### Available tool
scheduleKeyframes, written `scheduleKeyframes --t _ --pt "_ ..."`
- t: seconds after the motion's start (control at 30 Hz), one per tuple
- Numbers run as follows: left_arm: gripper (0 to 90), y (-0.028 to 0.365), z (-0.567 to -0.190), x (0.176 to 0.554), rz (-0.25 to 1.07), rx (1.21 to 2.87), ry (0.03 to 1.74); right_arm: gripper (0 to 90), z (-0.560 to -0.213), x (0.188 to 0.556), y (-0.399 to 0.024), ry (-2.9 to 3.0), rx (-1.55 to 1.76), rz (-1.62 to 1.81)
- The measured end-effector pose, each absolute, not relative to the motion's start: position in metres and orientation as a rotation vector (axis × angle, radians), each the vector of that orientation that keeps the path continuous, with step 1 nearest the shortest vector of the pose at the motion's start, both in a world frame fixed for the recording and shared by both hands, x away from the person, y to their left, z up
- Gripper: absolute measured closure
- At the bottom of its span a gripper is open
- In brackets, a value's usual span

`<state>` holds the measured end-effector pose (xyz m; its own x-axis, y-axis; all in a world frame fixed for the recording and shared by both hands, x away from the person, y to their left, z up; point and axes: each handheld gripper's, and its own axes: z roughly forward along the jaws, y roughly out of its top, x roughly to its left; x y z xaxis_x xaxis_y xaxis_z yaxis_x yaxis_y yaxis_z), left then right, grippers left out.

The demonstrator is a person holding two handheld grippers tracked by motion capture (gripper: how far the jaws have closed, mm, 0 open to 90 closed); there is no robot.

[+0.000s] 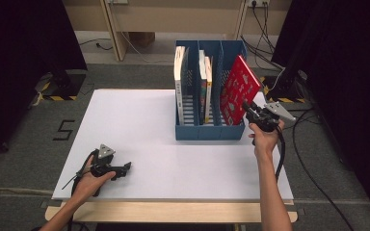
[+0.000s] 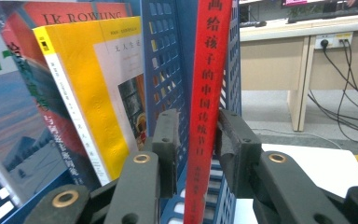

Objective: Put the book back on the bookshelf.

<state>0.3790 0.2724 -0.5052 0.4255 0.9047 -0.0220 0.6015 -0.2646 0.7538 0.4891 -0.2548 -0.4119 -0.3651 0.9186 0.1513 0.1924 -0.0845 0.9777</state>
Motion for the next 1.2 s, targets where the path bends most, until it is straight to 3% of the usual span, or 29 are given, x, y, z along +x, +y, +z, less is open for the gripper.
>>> scheduleKeyframes --t 0.77,1.2 --pt "13.3 0.272 -0.505 0.379 0.552 1.979 1.270 59.4 -0.420 0.468 -0.268 1.637 1.238 1.349" --pt "13.3 0.272 -0.505 0.379 0.552 1.979 1.271 73.2 -0.429 0.479 -0.260 1.674 1.204 1.350"
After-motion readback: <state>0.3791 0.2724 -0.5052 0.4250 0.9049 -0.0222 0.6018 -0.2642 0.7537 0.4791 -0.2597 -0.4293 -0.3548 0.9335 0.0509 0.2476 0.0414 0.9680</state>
